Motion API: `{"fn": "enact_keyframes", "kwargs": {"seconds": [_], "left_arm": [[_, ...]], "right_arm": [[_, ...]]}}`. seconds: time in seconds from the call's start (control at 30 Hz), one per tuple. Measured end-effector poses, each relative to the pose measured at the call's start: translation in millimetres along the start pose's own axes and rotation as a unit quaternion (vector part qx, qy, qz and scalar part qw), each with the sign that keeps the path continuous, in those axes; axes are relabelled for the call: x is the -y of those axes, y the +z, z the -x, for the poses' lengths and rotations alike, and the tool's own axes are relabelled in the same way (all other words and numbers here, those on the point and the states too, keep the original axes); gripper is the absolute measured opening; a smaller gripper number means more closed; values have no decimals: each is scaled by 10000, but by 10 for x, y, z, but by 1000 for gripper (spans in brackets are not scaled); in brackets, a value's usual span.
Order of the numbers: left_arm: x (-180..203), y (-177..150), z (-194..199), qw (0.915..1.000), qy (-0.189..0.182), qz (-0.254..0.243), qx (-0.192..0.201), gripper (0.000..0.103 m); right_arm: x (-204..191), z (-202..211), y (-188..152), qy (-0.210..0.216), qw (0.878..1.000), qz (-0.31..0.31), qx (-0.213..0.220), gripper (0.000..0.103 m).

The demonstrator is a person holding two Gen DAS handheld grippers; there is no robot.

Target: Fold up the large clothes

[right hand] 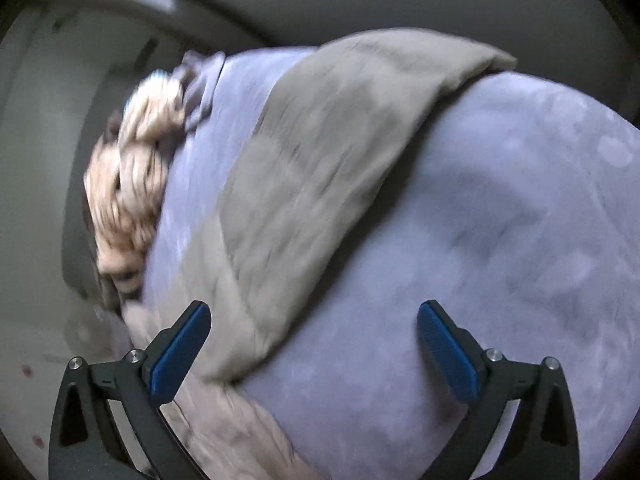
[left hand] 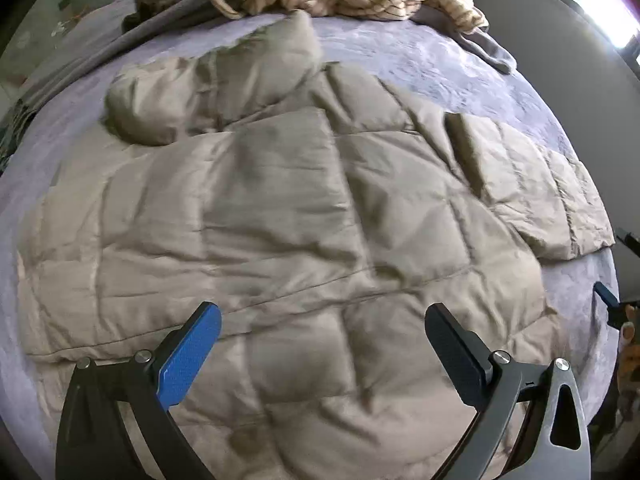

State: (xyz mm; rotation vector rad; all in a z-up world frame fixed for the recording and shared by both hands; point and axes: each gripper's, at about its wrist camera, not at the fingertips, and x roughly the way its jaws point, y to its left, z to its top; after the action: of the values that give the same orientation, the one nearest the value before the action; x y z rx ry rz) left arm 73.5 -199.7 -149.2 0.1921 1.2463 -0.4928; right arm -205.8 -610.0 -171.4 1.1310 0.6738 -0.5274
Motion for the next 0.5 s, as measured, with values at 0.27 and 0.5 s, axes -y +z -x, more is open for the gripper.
{"fn": "enact_keyframes", "kwargs": {"seconds": [0.27,0.5], "left_arm": [[433,135,-70,9998,-44,-190,43,102],[635,225,-103,9997,122,-231,-7,102]], "right_arm": [[315,-151,610,806,9915,-1015,89,103],[296,-337,918,1223,9818,-1451,106,102]]}}
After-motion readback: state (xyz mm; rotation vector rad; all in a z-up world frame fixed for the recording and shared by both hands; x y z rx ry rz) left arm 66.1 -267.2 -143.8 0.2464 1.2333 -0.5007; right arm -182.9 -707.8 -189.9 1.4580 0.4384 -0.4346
